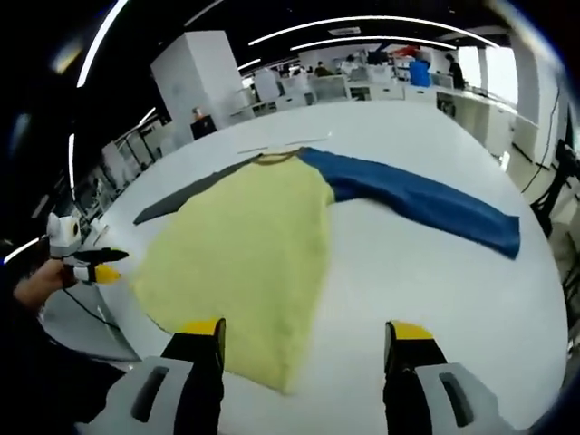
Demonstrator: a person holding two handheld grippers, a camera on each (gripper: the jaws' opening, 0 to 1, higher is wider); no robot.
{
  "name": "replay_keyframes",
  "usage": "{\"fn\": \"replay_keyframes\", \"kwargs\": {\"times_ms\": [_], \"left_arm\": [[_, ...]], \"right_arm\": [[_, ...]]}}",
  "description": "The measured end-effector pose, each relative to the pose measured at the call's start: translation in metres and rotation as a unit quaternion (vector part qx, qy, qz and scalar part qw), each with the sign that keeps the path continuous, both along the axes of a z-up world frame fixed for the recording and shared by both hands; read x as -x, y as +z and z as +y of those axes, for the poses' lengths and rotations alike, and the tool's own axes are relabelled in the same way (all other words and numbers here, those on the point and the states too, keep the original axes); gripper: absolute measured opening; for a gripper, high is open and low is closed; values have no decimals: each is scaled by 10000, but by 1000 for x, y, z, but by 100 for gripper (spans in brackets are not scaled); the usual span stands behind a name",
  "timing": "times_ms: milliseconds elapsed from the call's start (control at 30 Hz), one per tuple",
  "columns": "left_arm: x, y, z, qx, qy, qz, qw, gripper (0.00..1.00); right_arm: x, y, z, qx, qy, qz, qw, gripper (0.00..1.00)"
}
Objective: Fold the garment on the visible template until the final outline fits inside the template.
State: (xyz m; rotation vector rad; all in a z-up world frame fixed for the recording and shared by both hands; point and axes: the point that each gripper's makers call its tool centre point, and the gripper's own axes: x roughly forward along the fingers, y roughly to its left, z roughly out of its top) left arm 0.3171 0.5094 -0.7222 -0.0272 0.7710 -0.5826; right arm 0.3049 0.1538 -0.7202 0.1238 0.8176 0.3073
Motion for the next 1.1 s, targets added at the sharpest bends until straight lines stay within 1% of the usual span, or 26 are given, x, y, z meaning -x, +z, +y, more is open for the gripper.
{"fn": "replay_keyframes", "kwargs": {"times_ms": [133, 367, 467, 533, 567, 633, 700, 767, 867, 933, 1033, 1067, 1100], "left_arm": [[-2, 4, -6, 53, -101, -179, 9998, 78], [-4, 10, -14, 175, -274, -355, 9988, 93], [-5, 11, -17, 198, -334, -396, 9985, 96], [-5, 13, -19, 219, -388, -449, 9980, 98], [-6, 14, -20, 232, -409, -472, 9978, 99], [-6, 16, -21, 252, -459, -526, 9972, 99], [-7, 18, -22, 261, -507, -591, 9966, 99], [-8, 20, -23, 284, -536, -646, 9961, 99], [-9, 21, -24, 295, -579, -676, 9956, 99], [-10, 22, -24, 291, -611, -723, 9951, 99], [-10, 24, -27, 336, -646, -747, 9945, 99], [-10, 25, -27, 351, -652, -762, 9943, 99], [-11, 25, -28, 361, -655, -768, 9942, 99]], "right_arm": [[-10, 4, -16, 104, -99, -106, 9998, 80], [-35, 8, -57, 155, -455, -337, 9983, 82], [-43, 9, -72, 249, -539, -408, 9974, 81], [-52, 10, -87, 294, -637, -516, 9962, 82], [-55, 9, -94, 299, -689, -485, 9960, 82], [-59, 11, -102, 348, -741, -552, 9951, 81], [-67, 11, -118, 396, -853, -619, 9936, 80], [-71, 10, -129, 428, -948, -615, 9927, 79], [-77, 10, -147, 583, -1149, -691, 9893, 76], [-79, 10, -155, 596, -1291, -699, 9874, 72], [-82, 8, -170, 677, -1493, -753, 9836, 63], [-82, 6, -178, 767, -1601, -717, 9815, 60], [-81, 5, -180, 812, -1637, -668, 9809, 57]]}}
